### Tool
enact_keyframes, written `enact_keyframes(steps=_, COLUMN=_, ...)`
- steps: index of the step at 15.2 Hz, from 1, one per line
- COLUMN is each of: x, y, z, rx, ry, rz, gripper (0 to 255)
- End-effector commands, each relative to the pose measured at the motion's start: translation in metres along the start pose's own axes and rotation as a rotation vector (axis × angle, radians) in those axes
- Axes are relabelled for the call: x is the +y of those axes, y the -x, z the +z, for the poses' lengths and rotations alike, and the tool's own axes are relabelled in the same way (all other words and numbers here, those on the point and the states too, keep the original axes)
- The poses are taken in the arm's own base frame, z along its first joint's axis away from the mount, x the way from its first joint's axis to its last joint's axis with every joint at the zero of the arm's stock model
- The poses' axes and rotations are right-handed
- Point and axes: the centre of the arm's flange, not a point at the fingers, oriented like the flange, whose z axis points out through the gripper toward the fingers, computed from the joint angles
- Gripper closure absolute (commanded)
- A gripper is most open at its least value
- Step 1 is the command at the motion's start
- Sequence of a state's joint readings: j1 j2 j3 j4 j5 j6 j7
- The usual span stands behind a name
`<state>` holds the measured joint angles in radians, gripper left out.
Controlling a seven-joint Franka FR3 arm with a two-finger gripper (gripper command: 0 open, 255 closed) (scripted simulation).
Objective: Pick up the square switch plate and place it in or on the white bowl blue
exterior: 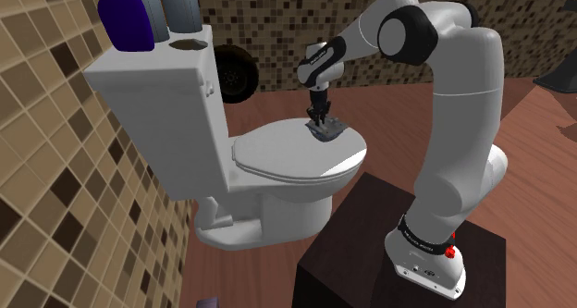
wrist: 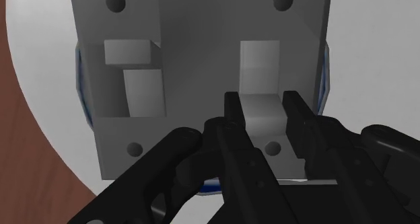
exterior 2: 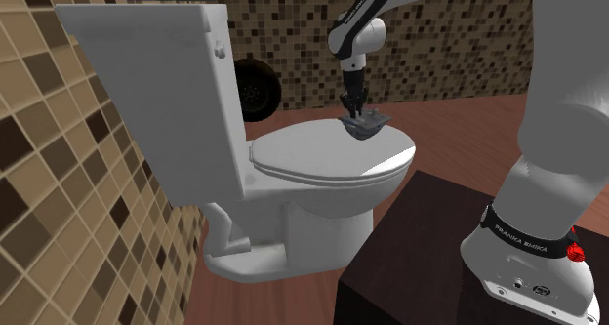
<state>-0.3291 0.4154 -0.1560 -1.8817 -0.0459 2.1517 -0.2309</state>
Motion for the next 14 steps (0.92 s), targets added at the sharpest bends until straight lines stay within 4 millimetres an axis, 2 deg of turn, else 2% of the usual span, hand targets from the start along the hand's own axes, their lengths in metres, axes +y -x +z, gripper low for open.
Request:
enact_keyframes(steps=1, x=0.001, y=0.000, z=0.002, rx=-0.002, ry=0.000, rz=0.001, gripper=255)
enact_keyframes(steps=6, x=0.001, y=0.000, z=0.002, rx=-0.002, ry=0.000, rz=0.001, gripper=255)
enact_keyframes(steps=7, x=0.001, y=0.000, z=0.002, rx=-0.002, ry=0.000, rz=0.001, gripper=0)
enact_keyframes(steps=12, x=0.001, y=0.000, z=0.002, rx=-0.002, ry=0.000, rz=0.001, gripper=0)
enact_keyframes(steps=14, x=0.001, y=0.000, z=-0.024, rx=-0.002, ry=0.000, rz=0.001, gripper=0)
